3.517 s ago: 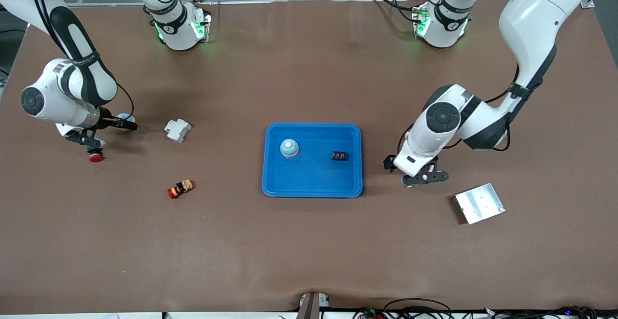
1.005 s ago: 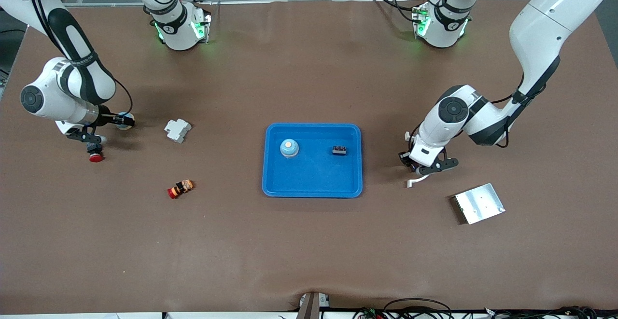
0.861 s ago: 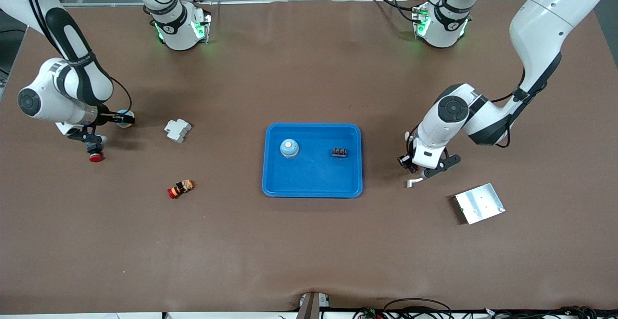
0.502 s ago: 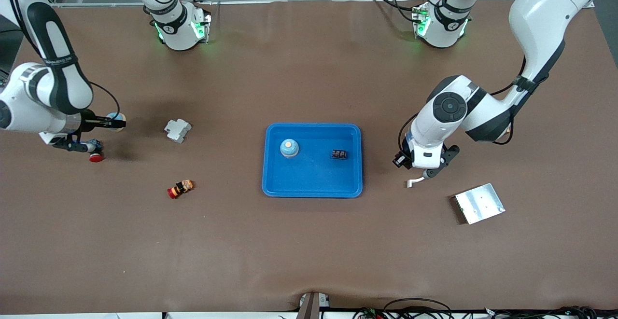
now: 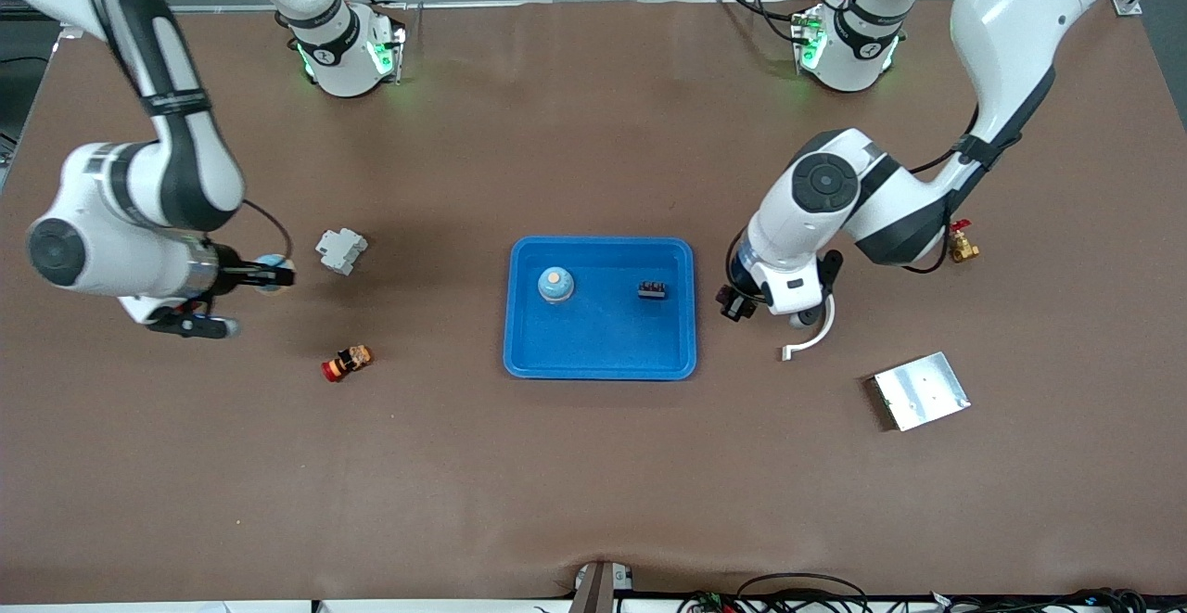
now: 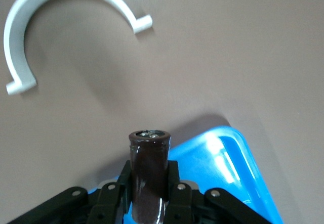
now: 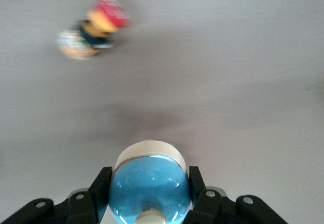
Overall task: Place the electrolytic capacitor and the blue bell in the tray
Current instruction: 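Carry the capacitor and the bell over the tray with both grippers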
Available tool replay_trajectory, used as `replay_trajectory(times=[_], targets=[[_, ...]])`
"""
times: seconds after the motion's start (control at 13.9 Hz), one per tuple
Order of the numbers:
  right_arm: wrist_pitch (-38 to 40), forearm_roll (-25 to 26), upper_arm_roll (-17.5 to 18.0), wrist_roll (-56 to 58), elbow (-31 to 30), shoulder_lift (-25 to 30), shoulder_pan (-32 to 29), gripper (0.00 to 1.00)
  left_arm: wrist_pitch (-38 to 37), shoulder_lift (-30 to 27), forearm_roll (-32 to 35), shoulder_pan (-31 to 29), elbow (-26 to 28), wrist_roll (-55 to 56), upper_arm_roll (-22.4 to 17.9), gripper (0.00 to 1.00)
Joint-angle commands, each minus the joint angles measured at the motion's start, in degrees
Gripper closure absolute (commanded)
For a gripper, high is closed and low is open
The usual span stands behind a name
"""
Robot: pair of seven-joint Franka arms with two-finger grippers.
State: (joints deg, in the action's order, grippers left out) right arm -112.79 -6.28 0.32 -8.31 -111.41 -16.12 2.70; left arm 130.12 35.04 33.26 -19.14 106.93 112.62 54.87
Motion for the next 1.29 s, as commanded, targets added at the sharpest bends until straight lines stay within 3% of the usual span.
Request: replay_trajectory(times=[0.0, 0.07, 0.29, 0.57, 0.93, 1.22], targets=[[2.13, -1.89, -0.76, -7.21, 5.30, -0.23, 5.62, 1.00, -3.29, 2.66, -0.92, 4.80, -5.66, 5.31, -1.86, 1.00], [1.96, -2.15, -0.76, -11.16, 8.02, -1.01, 8.26, 1.00, -3.29, 2.92, -1.09, 7.68, -6.90, 7.59, -4.14, 1.00], [0.91, -12.15, -0.84, -17.17, 16.81, -8.56, 15.55, 1.00, -3.20, 4.68, -1.18, 16.13, -11.73, 13.05, -11.00, 1.00], [-5.24, -12.53, -1.02, -25.34, 21.05, -14.98, 23.91, 1.00, -3.29, 9.15, -1.44, 24.31, -18.23, 17.27, -17.16, 1.00], [-7.71, -12.97, -1.02, -31.49, 24.74, -21.05, 28.31, 1.00, -3.12, 14.34, -1.71, 34.07, -26.32, 20.00, -26.03, 1.00], [-14.10, -12.79, -1.02, -35.02, 27.73, -25.18, 31.22, 1.00, -2.68, 17.69, -1.71, 36.62, -30.19, 20.70, -28.06, 1.00]])
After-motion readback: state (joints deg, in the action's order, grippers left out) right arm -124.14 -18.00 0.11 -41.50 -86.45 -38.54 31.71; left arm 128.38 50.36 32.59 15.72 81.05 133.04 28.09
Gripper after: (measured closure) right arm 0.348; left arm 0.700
